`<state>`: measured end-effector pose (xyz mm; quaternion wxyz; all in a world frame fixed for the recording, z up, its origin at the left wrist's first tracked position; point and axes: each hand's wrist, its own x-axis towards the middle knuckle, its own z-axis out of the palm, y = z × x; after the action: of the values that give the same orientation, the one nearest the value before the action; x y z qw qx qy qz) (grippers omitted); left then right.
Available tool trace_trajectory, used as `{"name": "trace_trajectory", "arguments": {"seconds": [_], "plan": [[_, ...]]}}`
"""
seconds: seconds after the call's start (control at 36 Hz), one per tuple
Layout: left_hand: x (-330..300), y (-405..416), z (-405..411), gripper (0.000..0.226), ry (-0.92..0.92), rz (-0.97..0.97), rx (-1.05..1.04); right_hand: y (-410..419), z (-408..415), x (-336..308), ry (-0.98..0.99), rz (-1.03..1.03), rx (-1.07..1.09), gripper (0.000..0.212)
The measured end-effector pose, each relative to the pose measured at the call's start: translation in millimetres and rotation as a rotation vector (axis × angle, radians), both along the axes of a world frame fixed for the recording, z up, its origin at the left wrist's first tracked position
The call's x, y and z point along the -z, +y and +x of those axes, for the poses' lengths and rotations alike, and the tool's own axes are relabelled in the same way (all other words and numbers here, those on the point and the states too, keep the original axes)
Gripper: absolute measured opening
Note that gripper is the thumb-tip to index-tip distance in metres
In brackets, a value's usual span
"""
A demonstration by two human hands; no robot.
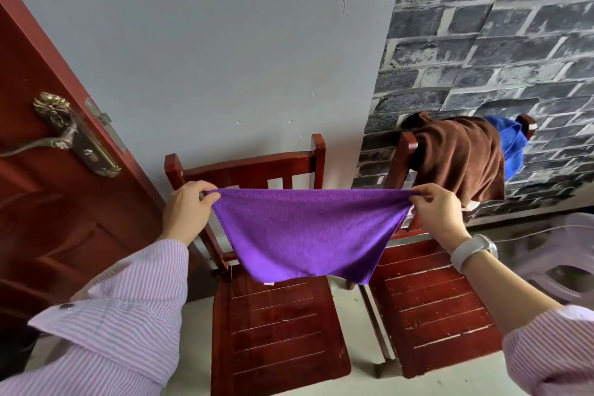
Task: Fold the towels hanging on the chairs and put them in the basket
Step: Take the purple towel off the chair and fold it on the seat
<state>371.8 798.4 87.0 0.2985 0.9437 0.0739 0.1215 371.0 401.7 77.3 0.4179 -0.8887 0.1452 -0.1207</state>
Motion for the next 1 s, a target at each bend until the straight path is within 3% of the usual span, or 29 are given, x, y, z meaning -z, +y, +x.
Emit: {"name": "trace_trajectory", "arguments": {"seconds": [0.25, 0.5, 0.69, 1.0], "plan": [[12.2, 21.8, 11.8, 0.019, -0.115, -0.055, -0.166, 38.9, 32.0, 21.6, 0.062, 0.133, 0.061, 0.017], [54.1, 44.9, -22.9, 0.014, -0.207, -0.048, -0.097, 71.6, 11.6, 61.8, 0.08, 0.116, 0.046, 0.02], [147.5, 62.9, -72.1, 0.01, -0.026, 0.049, -0.034, 79.2, -33.4, 136.6, 0.258, 0.091, 0.017, 0.018], [324.1, 58.1, -172.5, 0.008, 0.467, 0.096, 0.106, 67.7, -147.8, 306.4, 0.735, 0.023, -0.044, 0.016]]}}
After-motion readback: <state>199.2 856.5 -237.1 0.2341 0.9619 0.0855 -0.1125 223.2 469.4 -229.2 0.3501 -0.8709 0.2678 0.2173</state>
